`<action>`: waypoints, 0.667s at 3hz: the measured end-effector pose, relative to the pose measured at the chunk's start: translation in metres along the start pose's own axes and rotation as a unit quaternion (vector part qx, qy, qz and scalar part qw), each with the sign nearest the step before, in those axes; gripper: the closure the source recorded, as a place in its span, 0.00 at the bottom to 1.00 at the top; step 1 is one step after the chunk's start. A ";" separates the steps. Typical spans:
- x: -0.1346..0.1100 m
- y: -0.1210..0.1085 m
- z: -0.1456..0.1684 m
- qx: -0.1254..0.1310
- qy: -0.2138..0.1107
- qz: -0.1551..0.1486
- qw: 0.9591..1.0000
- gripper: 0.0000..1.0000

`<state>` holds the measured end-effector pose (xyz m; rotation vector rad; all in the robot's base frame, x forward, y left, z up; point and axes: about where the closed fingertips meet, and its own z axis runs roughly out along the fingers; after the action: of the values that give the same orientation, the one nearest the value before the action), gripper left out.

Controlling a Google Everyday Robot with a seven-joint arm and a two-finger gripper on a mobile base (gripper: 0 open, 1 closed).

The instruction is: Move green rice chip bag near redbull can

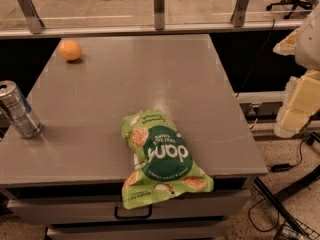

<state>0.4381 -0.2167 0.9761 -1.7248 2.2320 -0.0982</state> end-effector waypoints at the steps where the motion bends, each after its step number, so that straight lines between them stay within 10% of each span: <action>1: 0.000 0.000 0.000 0.000 0.000 0.000 1.000 0.00; 2: -0.008 0.000 0.011 -0.006 0.017 0.013 1.000 0.00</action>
Offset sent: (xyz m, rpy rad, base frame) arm 0.0159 0.0332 -0.0383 -0.0899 0.1268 -0.1168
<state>0.4427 -0.2079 0.9676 -1.7138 2.2836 -0.1092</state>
